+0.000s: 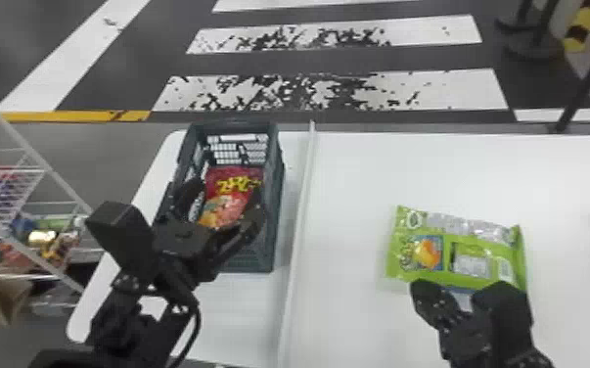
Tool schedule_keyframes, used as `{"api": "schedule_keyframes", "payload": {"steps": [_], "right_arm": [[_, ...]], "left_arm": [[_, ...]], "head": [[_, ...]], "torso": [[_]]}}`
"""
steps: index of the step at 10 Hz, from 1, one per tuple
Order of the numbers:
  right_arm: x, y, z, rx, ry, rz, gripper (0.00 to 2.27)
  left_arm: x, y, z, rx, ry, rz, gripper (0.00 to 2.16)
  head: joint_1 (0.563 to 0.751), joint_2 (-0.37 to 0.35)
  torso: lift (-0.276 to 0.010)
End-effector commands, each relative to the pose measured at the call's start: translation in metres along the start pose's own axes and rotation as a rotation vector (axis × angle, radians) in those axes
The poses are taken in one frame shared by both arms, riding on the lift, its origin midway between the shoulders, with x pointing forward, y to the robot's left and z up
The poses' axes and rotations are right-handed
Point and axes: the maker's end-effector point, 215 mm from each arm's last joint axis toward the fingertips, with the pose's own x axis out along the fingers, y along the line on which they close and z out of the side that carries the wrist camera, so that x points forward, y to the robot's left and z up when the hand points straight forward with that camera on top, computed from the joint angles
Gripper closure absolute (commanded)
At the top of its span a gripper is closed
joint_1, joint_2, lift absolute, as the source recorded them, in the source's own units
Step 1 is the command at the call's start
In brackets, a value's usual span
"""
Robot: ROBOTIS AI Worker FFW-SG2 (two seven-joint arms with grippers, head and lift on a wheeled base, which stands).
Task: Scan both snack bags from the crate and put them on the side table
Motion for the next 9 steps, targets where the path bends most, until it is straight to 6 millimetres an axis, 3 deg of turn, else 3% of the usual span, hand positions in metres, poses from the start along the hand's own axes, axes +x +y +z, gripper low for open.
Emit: {"api": "schedule_keyframes", "payload": {"steps": [1, 4, 9], "right_arm": [[0.008, -0.001, -0.009, 0.005, 0.053, 0.011, 2.25], [0.033, -0.004, -0.018, 0.017, 0.111, 0.032, 2.25], [0.073, -0.028, -0.006, 0.027, 0.155, 0.014, 2.25]], "left_arm": [[-0.004, 0.006, -0.001, -0.004, 0.002, 0.011, 0.05], [-0.007, 0.010, -0.003, -0.003, 0.009, 0.017, 0.05], [-0.010, 0.013, -0.006, -0.005, 0.017, 0.019, 0.05]], "head": [[0.695, 0.189], [0.695, 0.210], [0.695, 0.209]], "torso": [[-0.087], [-0.087], [-0.087]]}}
